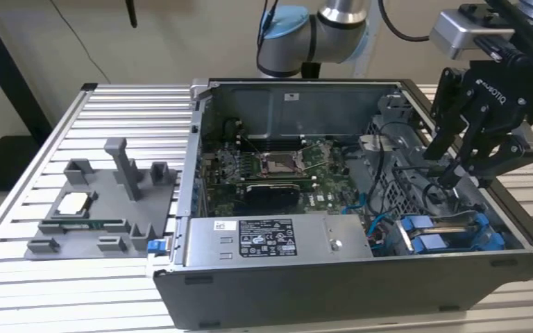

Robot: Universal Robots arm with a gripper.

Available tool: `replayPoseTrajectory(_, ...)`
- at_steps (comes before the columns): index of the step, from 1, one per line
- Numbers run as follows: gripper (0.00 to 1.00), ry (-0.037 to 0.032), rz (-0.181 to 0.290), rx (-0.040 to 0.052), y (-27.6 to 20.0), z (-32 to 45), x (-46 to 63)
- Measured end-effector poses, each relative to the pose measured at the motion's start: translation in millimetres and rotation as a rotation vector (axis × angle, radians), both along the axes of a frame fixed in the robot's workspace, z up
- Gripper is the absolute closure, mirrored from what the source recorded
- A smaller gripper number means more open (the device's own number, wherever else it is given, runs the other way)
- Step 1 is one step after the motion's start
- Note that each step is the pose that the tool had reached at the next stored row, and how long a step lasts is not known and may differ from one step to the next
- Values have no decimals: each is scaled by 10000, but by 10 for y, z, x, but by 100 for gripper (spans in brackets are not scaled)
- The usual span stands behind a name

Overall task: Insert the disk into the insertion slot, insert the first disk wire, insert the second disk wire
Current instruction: 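Insert the first disk wire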

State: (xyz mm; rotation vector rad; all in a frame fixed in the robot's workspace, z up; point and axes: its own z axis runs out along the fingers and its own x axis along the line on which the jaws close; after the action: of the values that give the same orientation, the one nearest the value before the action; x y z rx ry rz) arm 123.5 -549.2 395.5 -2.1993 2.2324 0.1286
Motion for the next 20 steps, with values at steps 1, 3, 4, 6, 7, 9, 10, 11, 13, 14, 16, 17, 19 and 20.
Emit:
replayPoseTrajectory(1, 53, -3, 0, -1, 3, -13, 8)
replayPoseTrajectory(3, 53, -7, 2, 7, 10, -33, 26)
replayPoseTrajectory(4, 53, -7, 8, 25, 10, -39, 41)
replayPoseTrajectory(6, 53, -8, 39, 48, 14, -52, 67)
replayPoseTrajectory(7, 53, -11, 46, 59, 15, -61, 70)
replayPoseTrajectory(9, 53, -21, 50, 100, 17, -80, 70)
replayPoseTrajectory(10, 53, -22, 52, 143, 16, -86, 71)
replayPoseTrajectory(11, 55, -23, 54, 203, 17, -91, 72)
replayPoseTrajectory(13, 63, -24, 57, 354, 17, -100, 76)
replayPoseTrajectory(14, 63, -24, 58, 429, 17, -103, 78)
replayPoseTrajectory(16, 63, -24, 59, 551, 17, -105, 81)
replayPoseTrajectory(17, 63, -24, 60, 575, 17, -106, 82)
replayPoseTrajectory(19, 65, -25, 66, 576, 18, -106, 83)
replayPoseTrajectory(20, 65, -24, 70, 577, 18, -106, 85)
